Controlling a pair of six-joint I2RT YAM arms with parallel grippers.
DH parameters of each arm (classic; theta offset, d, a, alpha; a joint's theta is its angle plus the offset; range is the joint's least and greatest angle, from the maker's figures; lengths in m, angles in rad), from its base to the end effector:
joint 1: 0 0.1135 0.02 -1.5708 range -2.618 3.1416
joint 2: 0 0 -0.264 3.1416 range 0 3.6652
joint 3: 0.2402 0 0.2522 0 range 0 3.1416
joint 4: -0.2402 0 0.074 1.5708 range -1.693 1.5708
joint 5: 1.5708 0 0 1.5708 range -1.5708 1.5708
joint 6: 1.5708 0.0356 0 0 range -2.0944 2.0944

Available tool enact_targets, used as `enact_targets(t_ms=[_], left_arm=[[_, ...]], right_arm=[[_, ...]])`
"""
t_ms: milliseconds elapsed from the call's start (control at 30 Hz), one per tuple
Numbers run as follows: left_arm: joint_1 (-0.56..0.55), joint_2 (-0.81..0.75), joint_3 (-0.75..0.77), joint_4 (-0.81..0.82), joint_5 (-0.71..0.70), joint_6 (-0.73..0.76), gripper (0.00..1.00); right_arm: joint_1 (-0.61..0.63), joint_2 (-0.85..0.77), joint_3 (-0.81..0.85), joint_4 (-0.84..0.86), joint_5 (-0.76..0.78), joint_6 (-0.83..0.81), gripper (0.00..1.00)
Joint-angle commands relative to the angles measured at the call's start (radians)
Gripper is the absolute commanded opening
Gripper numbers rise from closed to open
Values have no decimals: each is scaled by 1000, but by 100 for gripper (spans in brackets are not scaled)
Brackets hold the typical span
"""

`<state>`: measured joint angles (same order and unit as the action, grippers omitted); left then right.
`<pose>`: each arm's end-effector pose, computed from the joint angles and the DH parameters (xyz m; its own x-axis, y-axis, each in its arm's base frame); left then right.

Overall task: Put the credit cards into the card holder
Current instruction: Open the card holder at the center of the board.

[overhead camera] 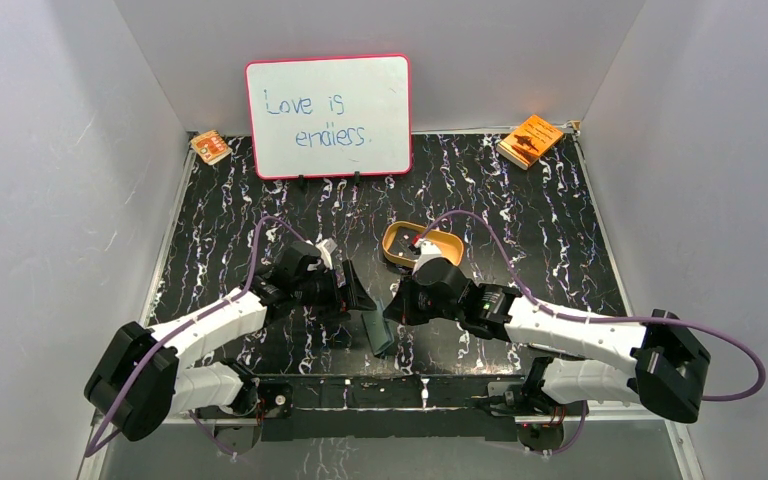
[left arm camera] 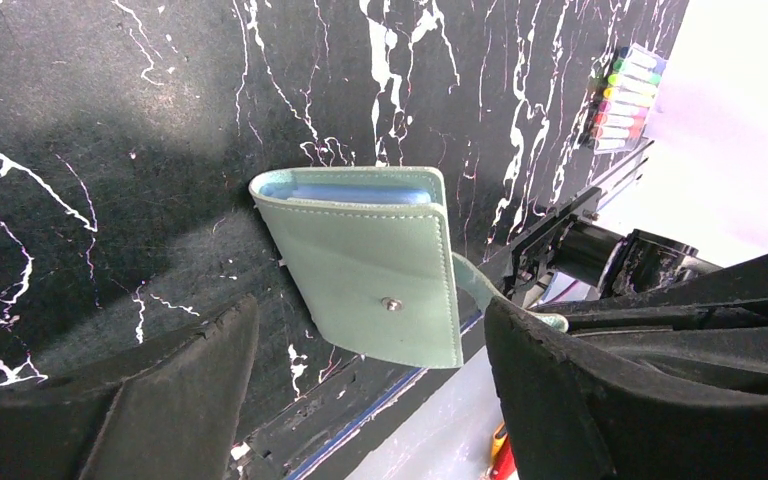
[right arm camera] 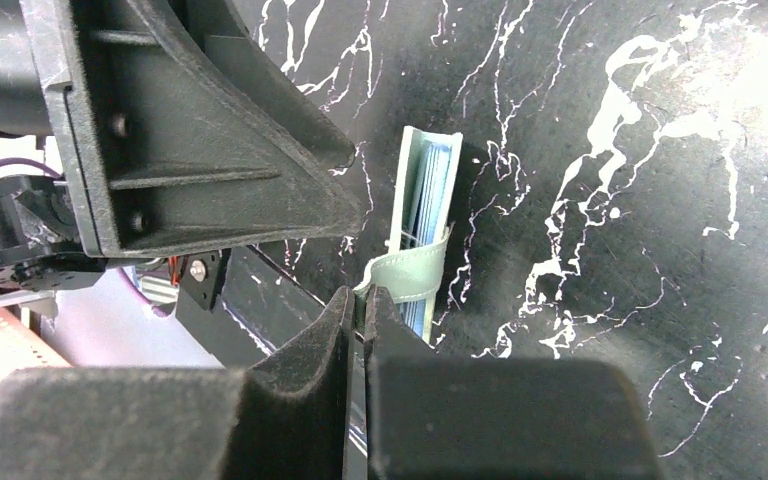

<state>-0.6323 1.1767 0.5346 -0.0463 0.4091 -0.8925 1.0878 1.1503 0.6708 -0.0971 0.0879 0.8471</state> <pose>0.1797 -0.1492 0.1908 -0.9367 -0.1993 -0.2878 0.0967 0.6428 -0.7599 0.1184 0.2191 0.2350 -0.8031 0.0758 -0.5910 -0.3718 0.7113 0.5965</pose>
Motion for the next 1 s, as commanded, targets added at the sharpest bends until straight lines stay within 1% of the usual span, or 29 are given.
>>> enact_targets(t_ms=[0, 233, 467, 667, 867, 967], left_arm=[[-3, -3, -10, 9, 22, 4, 79], [-2, 11, -16, 11, 13, 4, 74], [-2, 18, -27, 3, 5, 5, 61], [-3, -1, -33, -7, -6, 13, 58], [-2, 4, -36, -16, -13, 21, 56], [-2, 5, -41, -20, -21, 22, 56]], right_arm=[[1, -41, -11, 101, -36, -2, 0], [3, -50, -18, 133, -42, -11, 0], [3, -75, -25, 115, -10, -12, 0], [3, -96, -48, 99, 25, 3, 0], [2, -96, -68, 22, 67, 29, 0], [2, -91, -65, -47, 115, 55, 0]])
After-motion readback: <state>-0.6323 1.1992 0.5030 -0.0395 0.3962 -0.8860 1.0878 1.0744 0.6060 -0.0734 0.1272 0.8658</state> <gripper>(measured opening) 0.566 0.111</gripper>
